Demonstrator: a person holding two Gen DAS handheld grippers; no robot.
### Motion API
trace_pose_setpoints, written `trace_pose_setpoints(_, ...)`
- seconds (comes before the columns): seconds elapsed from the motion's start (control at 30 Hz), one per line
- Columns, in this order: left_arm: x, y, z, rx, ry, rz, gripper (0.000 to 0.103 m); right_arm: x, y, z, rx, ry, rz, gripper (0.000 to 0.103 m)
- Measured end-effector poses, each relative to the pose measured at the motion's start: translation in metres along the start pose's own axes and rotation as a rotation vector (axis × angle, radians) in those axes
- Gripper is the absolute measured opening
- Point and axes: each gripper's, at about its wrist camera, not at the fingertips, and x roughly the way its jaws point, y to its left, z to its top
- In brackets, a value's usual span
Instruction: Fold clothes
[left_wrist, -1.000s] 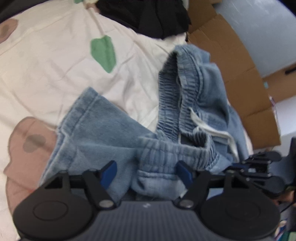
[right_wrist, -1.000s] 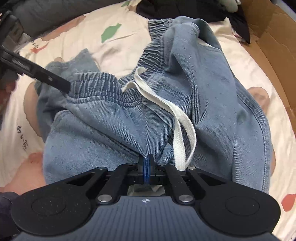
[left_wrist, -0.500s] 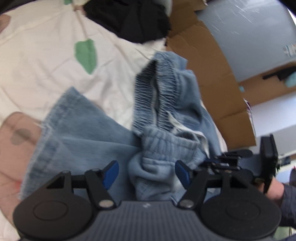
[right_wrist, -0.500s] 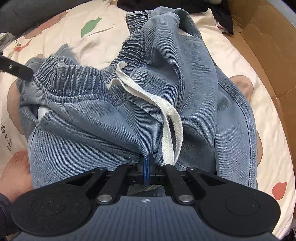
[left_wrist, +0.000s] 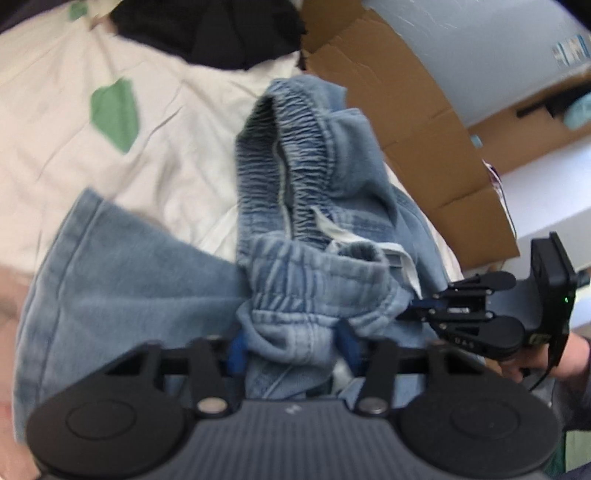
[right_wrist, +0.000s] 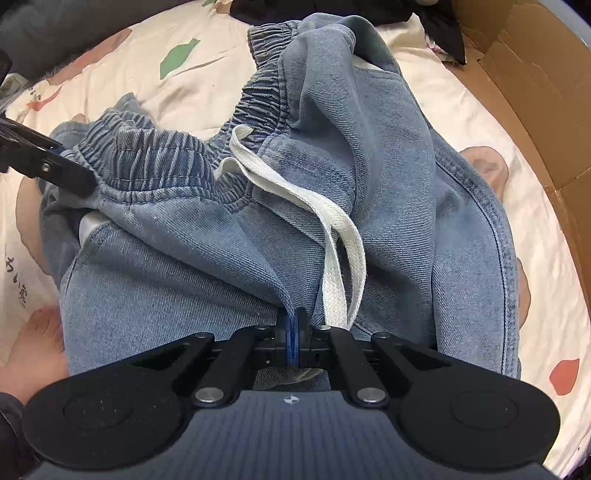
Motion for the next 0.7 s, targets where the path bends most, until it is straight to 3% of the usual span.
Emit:
trace_pose_setpoints(0.03, -0.002, -0.002, 0.002, 0.015, 0.0, 0.003, 0.031, -0.001, -0.001, 0.0, 0.012, -0.006, 0.013, 0.0)
trace_pose_setpoints(0.1, -0.011, -0.006, 0.004, 0.034, -0.004, -0.001, 0.023, -0.007, 0.0, 0.002, 0.021, -0.03, 0.045, 0.0)
trace_pose_setpoints(0.2, -0.027, -0.01, 0.003, 0.049, -0.023, 0.003, 0.016, -0.016, 0.002, 0.004, 0.032, -0.066, 0.094, 0.0)
trace_pose_setpoints(0.57, -0.1, 0.009, -0.011, -0.031, -0.108, 0.053, 0.014, -0.04, 0.027, 0.026, 0.007, -0.156, 0.244, 0.0)
trace_pose_setpoints(0.7, -0.1, 0.024, -0.022, -0.069, -0.079, 0.102, 0.014, -0.028, 0.041, 0.031, -0.016, -0.13, 0.25, 0.0)
